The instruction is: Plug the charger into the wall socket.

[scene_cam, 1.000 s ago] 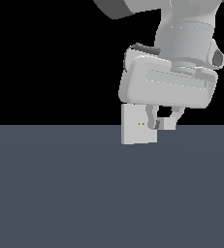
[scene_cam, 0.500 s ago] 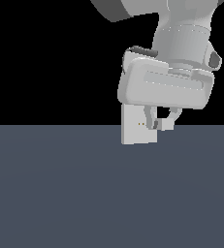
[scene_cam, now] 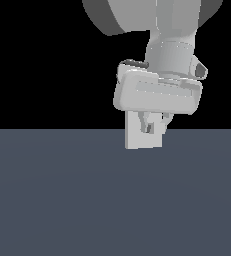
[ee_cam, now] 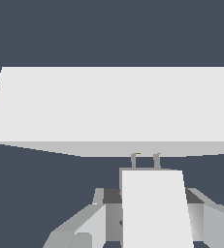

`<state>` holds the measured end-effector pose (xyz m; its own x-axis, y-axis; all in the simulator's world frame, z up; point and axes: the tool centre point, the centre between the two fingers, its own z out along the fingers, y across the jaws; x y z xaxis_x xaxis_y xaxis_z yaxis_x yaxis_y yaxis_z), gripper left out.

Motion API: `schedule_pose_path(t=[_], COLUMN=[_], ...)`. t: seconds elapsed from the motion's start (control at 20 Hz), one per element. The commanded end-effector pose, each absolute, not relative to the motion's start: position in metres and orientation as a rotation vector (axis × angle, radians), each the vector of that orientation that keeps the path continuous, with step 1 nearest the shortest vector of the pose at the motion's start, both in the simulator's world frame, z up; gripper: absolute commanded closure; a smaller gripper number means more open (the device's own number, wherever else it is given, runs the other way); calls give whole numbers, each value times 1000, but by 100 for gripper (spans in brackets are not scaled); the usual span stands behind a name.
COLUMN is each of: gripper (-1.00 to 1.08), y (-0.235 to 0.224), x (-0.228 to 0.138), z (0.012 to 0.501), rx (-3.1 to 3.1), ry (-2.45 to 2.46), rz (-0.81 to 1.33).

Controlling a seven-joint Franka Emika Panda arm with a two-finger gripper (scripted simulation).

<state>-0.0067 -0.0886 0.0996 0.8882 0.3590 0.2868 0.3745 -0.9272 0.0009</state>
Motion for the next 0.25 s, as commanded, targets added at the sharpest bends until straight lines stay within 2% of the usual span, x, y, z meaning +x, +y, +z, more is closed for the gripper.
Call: schedule_pose_path(t=[0.0, 0.2], gripper=[108, 108], y=[-86, -86], x=[-1, 2], z=[100, 100], rx=[-3000, -2999], ry=[-583, -582], rz=[-440, -441])
